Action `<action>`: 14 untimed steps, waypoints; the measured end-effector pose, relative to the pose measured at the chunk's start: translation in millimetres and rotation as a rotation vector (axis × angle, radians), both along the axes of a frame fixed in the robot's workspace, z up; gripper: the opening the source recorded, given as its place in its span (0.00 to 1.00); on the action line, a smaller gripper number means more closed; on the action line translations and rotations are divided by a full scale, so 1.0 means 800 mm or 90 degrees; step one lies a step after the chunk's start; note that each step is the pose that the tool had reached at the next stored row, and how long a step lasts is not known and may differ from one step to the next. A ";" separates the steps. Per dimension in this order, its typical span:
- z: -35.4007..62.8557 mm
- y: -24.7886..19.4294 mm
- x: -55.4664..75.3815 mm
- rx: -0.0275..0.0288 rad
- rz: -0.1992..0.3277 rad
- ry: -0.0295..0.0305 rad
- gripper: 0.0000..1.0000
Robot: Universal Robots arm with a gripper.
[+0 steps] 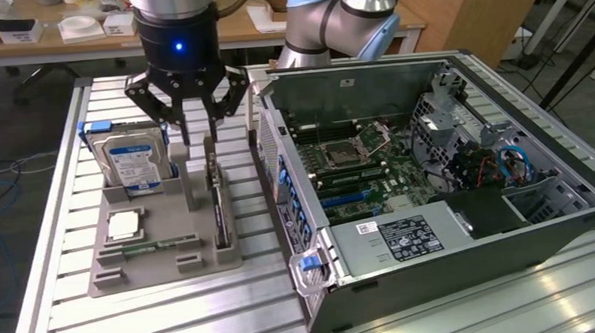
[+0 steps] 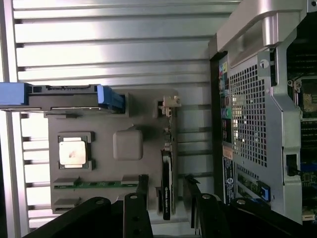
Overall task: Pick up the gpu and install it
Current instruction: 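Pick up the gpu and move the gpu toward the slot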
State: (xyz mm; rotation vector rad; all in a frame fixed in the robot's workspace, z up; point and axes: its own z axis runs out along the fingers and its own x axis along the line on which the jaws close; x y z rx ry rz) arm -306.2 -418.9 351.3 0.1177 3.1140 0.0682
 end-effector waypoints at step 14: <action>-0.030 -0.0417 0.000 0.0000 0.000 -0.0001 0.42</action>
